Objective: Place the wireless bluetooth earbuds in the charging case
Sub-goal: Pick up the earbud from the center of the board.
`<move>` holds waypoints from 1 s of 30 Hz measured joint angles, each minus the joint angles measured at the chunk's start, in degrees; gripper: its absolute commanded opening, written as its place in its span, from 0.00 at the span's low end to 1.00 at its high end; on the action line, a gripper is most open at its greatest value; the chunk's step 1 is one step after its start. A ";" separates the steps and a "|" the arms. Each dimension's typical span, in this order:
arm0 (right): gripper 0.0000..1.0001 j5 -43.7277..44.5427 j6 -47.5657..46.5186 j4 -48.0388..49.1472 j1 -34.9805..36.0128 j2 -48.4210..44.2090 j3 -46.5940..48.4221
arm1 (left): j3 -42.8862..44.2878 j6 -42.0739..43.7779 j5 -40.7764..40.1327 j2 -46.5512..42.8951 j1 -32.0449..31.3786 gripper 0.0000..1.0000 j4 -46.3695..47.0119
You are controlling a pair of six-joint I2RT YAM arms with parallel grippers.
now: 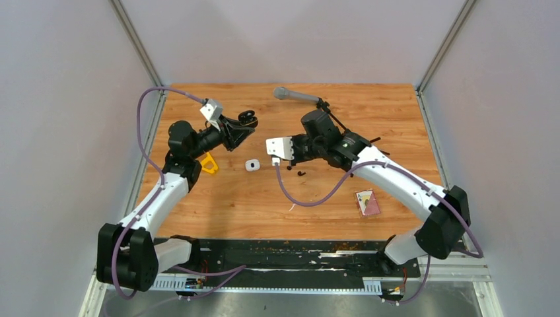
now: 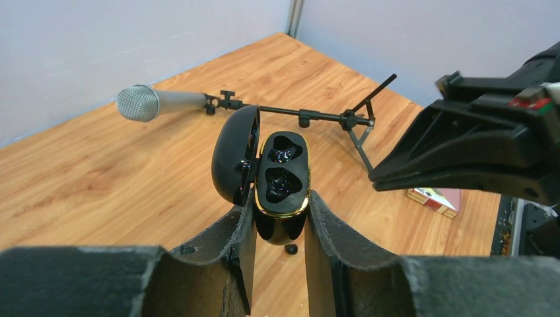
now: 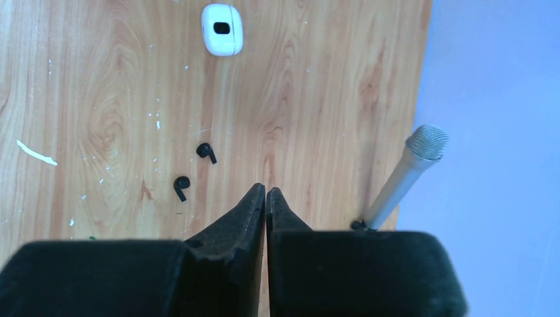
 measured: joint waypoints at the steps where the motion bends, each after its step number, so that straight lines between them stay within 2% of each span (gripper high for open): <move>1: 0.08 0.00 -0.02 -0.07 -0.17 -0.72 0.15 | 0.00 -0.13 0.00 0.31 -0.15 0.00 0.28; 6: 0.16 -2.64 1.86 -3.04 -3.21 1.09 0.70 | 0.00 -0.35 0.02 0.37 -0.37 0.00 0.68; 16: 0.34 -4.61 0.98 -10.78 -11.45 21.42 3.30 | 0.00 -0.17 0.04 -2.80 -0.35 0.00 -1.11; 30: 0.36 -2.58 -1.07 -8.96 -11.78 29.09 6.73 | 0.00 0.33 0.04 -3.56 -0.35 0.00 -3.58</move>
